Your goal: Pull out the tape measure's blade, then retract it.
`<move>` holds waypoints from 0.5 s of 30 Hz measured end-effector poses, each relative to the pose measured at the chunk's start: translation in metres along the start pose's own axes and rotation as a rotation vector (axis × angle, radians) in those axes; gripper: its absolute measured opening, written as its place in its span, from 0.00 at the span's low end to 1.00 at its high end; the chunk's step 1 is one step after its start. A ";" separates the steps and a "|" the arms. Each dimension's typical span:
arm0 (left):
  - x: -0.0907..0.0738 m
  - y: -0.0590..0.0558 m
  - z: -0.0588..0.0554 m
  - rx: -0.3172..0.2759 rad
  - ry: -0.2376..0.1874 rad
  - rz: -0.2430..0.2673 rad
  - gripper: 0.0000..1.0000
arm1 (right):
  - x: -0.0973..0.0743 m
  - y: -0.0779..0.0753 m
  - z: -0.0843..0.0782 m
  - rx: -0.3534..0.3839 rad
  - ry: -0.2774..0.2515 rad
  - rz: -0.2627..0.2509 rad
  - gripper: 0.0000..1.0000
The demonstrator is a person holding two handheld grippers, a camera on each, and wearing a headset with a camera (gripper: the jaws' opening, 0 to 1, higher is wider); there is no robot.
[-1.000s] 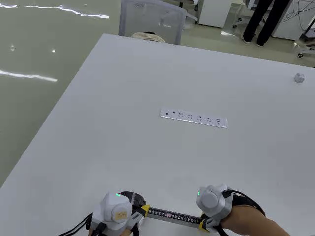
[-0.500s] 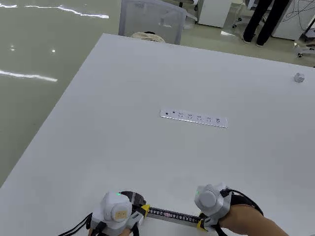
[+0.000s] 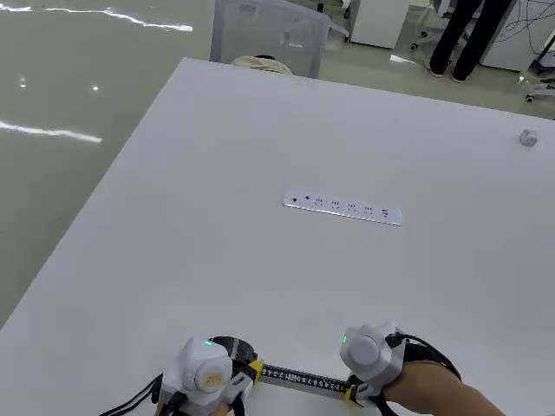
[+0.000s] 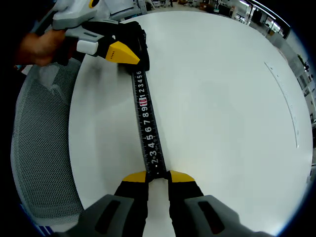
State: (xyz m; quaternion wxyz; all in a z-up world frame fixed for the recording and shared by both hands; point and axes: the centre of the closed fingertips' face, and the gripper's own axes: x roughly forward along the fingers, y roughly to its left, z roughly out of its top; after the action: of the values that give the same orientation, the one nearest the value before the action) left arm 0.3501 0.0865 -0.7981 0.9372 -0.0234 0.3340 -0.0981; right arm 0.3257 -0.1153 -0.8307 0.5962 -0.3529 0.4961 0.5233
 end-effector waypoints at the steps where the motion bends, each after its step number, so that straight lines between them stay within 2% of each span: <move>1: 0.000 0.000 0.000 0.000 0.000 0.000 0.61 | 0.000 0.000 0.000 0.001 -0.001 0.000 0.15; 15: 0.000 0.001 0.000 -0.010 0.004 0.000 0.61 | 0.002 0.001 0.007 -0.004 -0.010 -0.001 0.15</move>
State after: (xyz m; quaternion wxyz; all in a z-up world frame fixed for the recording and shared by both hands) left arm 0.3502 0.0870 -0.7988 0.9364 -0.0280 0.3363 -0.0964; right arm 0.3262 -0.1078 -0.8307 0.5983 -0.3517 0.4921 0.5256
